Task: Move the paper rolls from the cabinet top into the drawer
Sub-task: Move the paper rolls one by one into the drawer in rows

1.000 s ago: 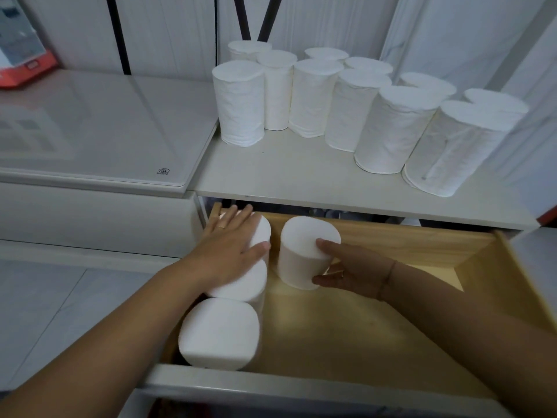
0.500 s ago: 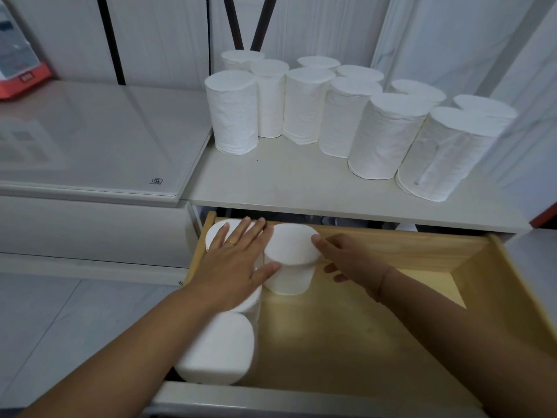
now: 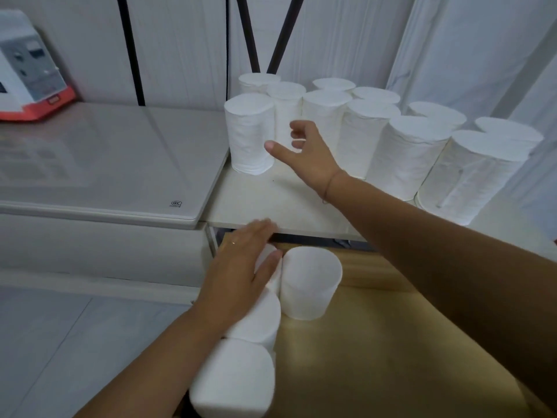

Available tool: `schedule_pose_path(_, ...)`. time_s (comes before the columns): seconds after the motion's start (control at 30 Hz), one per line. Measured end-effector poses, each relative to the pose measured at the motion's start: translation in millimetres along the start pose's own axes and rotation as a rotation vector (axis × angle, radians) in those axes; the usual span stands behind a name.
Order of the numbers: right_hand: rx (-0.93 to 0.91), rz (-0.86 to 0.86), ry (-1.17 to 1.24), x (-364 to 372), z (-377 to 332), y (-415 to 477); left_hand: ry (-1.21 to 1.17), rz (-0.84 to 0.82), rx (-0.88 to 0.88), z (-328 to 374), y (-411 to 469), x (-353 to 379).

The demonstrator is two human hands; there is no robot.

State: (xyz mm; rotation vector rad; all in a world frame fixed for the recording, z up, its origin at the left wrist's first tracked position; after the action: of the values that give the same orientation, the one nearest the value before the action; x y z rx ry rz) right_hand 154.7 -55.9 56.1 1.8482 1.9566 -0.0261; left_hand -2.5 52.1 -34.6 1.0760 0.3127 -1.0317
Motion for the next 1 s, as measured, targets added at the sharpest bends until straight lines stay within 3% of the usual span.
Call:
schedule_pose_path(0.23,0.015,0.051,0.012,49,10,43,0.299,-0.127,-0.065,-32,1,11)
schedule_pose_path(0.43,0.012,0.119,0.023,73,20,62,0.333,-0.094,-0.059,-35,-3,18)
schedule_pose_path(0.73,0.064,0.04,0.062,90,26,77,0.304,-0.093,-0.062,-32,-4,18)
schedule_pose_path(1.0,-0.029,0.099,-0.024,86,24,55,0.295,-0.083,-0.057,-33,-4,18)
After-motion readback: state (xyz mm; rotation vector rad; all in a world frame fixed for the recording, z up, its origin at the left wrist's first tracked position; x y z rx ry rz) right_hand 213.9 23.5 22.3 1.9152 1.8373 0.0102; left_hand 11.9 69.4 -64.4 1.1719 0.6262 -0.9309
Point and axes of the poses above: each hand's wrist, its own y-axis towards the middle knuckle, its own x-axis out of the palm, z = x × y, the point moved 3 cm from there along y, towards the middle knuckle, and after that the axes turned 13 degrees about z, right-handed, at the moved point
